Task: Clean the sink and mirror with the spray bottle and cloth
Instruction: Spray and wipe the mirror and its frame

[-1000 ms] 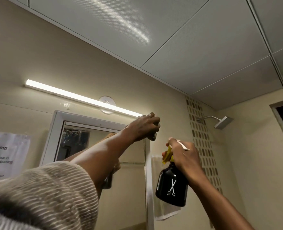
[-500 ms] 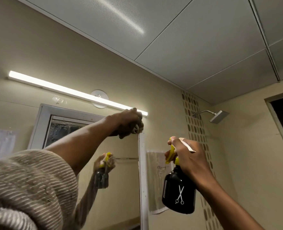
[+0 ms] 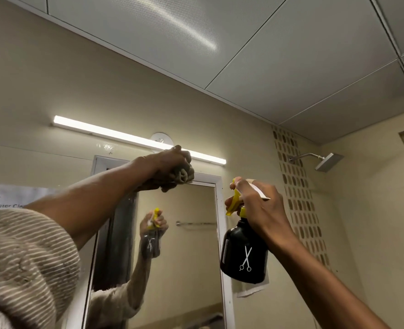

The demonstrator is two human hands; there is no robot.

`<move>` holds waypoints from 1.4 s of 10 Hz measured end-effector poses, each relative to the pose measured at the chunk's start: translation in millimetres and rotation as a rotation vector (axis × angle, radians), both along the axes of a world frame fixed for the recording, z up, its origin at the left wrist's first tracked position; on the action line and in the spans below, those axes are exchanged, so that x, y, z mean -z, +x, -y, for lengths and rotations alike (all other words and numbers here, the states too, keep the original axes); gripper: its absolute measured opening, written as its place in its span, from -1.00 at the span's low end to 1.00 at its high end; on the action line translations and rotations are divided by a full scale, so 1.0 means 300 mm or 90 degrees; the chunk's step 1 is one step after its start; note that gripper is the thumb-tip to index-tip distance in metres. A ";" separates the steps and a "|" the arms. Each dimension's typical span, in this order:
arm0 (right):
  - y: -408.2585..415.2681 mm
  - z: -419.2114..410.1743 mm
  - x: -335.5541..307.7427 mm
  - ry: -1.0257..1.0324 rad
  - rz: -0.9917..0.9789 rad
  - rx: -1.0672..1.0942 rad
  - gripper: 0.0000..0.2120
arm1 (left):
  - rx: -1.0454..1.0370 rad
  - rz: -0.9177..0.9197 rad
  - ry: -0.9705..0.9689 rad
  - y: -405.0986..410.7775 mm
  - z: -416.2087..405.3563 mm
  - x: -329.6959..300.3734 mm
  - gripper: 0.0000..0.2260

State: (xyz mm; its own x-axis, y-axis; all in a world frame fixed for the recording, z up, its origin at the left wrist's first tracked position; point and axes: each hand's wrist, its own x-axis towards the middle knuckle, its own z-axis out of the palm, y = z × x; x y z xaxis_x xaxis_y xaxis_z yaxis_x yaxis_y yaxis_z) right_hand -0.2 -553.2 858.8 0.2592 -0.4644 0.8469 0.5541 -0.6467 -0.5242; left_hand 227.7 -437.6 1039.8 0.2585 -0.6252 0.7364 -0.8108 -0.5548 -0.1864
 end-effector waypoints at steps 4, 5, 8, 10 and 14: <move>-0.017 -0.109 0.014 -0.011 -0.016 -0.043 -0.63 | -0.054 0.188 0.159 -0.079 -0.266 0.040 -0.72; -0.009 -0.122 0.015 -0.013 -0.019 -0.056 -0.63 | -0.066 0.238 0.182 -0.088 -0.307 0.045 -0.72; 0.031 -0.199 0.031 0.008 -0.028 -0.121 -0.68 | -0.059 0.271 0.168 -0.093 -0.464 0.062 -0.69; 0.066 -0.261 0.039 -0.006 -0.026 -0.141 -0.65 | -0.066 0.281 0.153 -0.098 -0.574 0.075 -0.68; 0.082 -0.329 0.047 -0.042 -0.011 -0.165 -0.66 | -0.041 0.261 -0.101 -0.074 -0.639 0.227 -0.74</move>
